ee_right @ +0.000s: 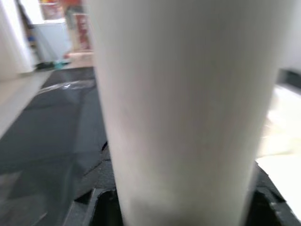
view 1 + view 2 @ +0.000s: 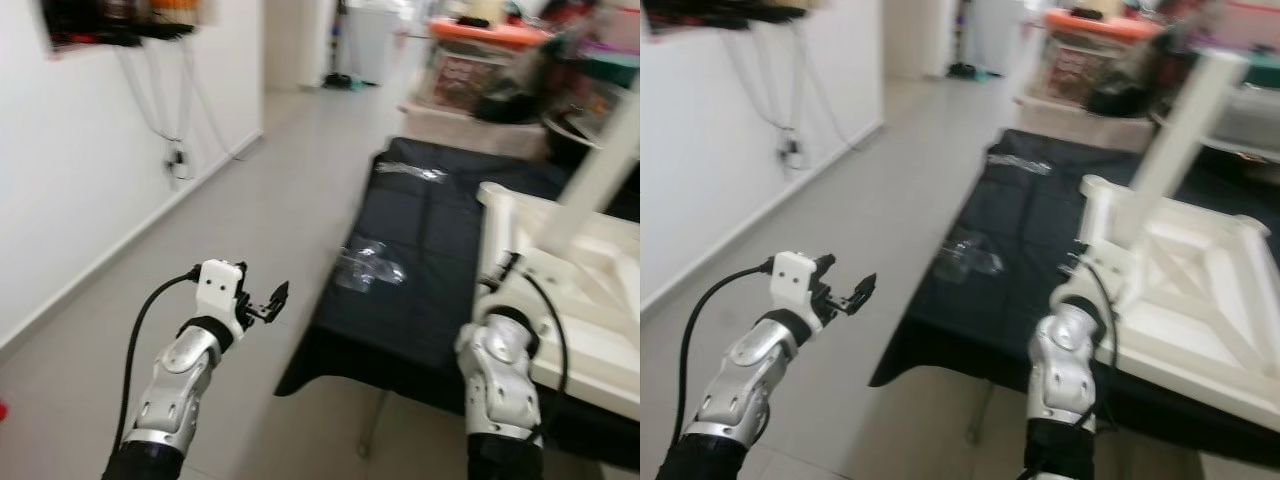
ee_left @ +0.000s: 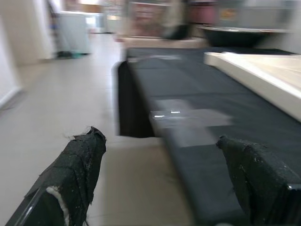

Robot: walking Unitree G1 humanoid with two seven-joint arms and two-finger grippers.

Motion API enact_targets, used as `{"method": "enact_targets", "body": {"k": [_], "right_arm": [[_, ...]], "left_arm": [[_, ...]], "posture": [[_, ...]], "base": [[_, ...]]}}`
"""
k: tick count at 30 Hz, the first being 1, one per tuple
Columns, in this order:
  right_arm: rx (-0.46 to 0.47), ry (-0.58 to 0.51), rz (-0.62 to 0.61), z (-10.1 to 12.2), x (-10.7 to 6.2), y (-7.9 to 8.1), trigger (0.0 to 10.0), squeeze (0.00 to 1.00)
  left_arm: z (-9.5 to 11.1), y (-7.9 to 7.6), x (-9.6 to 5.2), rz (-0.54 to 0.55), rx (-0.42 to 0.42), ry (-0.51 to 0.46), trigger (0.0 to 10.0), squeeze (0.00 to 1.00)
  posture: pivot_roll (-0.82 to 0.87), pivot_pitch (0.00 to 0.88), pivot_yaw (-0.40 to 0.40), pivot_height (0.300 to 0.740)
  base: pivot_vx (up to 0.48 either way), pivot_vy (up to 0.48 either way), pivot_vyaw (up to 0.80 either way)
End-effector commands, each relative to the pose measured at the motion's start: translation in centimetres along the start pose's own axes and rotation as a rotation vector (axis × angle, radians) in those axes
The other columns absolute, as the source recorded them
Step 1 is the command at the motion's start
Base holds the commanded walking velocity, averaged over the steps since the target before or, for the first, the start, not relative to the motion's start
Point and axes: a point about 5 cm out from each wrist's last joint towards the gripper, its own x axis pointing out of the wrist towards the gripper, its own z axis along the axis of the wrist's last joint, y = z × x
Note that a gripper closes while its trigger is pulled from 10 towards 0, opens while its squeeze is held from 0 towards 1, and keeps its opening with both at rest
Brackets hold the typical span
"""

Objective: Building children table

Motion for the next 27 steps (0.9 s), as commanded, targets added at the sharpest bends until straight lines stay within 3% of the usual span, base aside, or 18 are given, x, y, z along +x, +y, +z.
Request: {"method": "enact_targets", "body": {"k": [1, 3, 4, 5, 6, 8, 10, 14, 15, 17, 18, 19, 21, 23, 24, 25, 26, 27], "right_arm": [[-0.014, 0.02, 0.158, 0.2, 1.1, 1.2, 10.0, 1.0], [-0.044, 0.013, 0.172, 0.8, 1.8, 0.9, 10.0, 1.0], [-0.065, 0.02, 0.204, 1.6, 3.0, 0.4, 10.0, 0.04], [-0.056, 0.023, 0.266, 2.5, 4.0, 0.1, 10.0, 0.0], [-0.056, 0.023, 0.266, 2.5, 4.0, 0.1, 10.0, 0.0], [0.008, 0.0, 0.47, 4.5, 4.7, 0.0, 10.0, 0.0], [0.008, 0.0, 0.47, 4.5, 4.7, 0.0, 10.0, 0.0], [0.077, 0.056, 0.909, 3.3, 3.1, 1.1, 10.0, 0.0], [0.068, 0.093, 0.959, 2.3, 2.9, 1.3, 6.2, 0.0], [0.058, 0.115, 0.974, 1.6, 2.8, 1.4, 6.2, 0.0], [0.036, 0.15, 0.985, 0.4, 2.5, 1.9, 0.0, 0.0], [0.022, 0.179, 0.984, -0.5, 2.5, 2.2, 0.0, 0.0], [0.009, 0.206, 0.947, -1.3, 2.8, 2.3, 0.0, 0.0], [-0.044, 0.262, 0.687, -2.5, 4.3, 1.5, 0.0, 0.0], [-0.044, 0.262, 0.687, -2.5, 4.3, 1.5, 0.0, 0.0], [-0.052, 0.31, 0.404, -3.2, 5.5, -0.4, 0.0, 0.0], [-0.052, 0.31, 0.404, -3.2, 5.5, -0.4, 0.0, 0.0], [-0.064, 0.338, 0.106, -3.9, 6.0, -3.2, 0.0, 0.0]], "left_arm": [[-0.3, 0.4, 0.1, 0.005, 0.007, 0.019, 10.0, 0.0], [-0.2, 0.4, 0.2, 0.006, 0.007, 0.016, 10.0, 0.0], [-0.2, 0.5, 0.3, 0.01, 0.004, 0.012, 10.0, 0.0], [-0.2, 0.4, 0.3, 0.013, 0.001, 0.011, 10.0, 0.0], [-0.2, 0.4, 0.3, 0.013, 0.001, 0.011, 10.0, 0.0], [-0.5, 0.2, 0.2, 0.015, -0.005, 0.013, 10.0, 0.0], [-0.5, 0.2, 0.2, 0.015, -0.005, 0.013, 10.0, 0.0], [-0.9, -0.4, 0.3, 0.006, -0.011, 0.018, 10.0, 0.0], [-0.8, -0.4, 0.4, 0.005, -0.011, 0.014, 10.0, 0.0], [-0.7, -0.5, 0.5, 0.005, -0.011, 0.012, 10.0, 0.0], [-0.5, -0.2, 0.5, 0.012, -0.009, 0.007, 10.0, 0.0], [-0.4, 0.0, 0.4, 0.018, -0.006, 0.005, 10.0, 0.0], [-0.4, 0.2, 0.3, 0.022, -0.003, 0.006, 10.0, 0.0], [-0.5, 0.5, 0.0, 0.028, 0.003, 0.011, 10.0, 0.0], [-0.5, 0.5, 0.0, 0.028, 0.003, 0.011, 10.0, 0.0], [-0.6, 0.5, -0.1, 0.029, 0.003, 0.012, 10.0, 0.0], [-0.6, 0.5, -0.1, 0.029, 0.003, 0.012, 10.0, 0.0], [-0.6, 0.5, -0.2, 0.029, 0.003, 0.014, 10.0, 0.0]], "posture": [[0.07, 0.0, -0.066, 0.74], [0.07, 0.0, -0.068, 0.74], [0.07, 0.0, -0.07, 0.74], [0.07, 0.0, -0.075, 0.74], [0.07, 0.0, -0.075, 0.74], [0.06, 0.0, -0.079, 0.74], [0.06, 0.0, -0.079, 0.74], [0.06, 0.0, -0.08, 0.74], [0.08, 0.0, -0.089, 0.74], [0.08, 0.0, -0.09, 0.74], [0.08, 0.0, -0.092, 0.74], [0.08, 0.0, -0.092, 0.74], [0.08, 0.0, -0.092, 0.74], [0.1, 0.0, -0.095, 0.74], [0.1, 0.0, -0.095, 0.74], [0.1, 0.0, -0.093, 0.74], [0.1, 0.0, -0.093, 0.74], [0.1, 0.0, -0.091, 0.74]], "base": [[0.0, 0.0, 0.0], [0.0, 0.0, 0.0], [0.0, 0.0, 0.0], [0.0, 0.0, 0.0], [0.0, 0.0, 0.0], [0.0, 0.0, 0.0], [0.0, 0.0, 0.0], [0.0, 0.0, 0.0], [0.0, 0.0, 0.0], [0.0, 0.0, 0.0], [0.0, 0.0, 0.0], [0.0, 0.0, 0.0], [0.0, 0.0, 0.0], [0.0, 0.0, 0.0], [0.0, 0.0, 0.0], [0.0, 0.0, 0.0], [0.0, 0.0, 0.0], [0.0, 0.0, 0.0]]}}
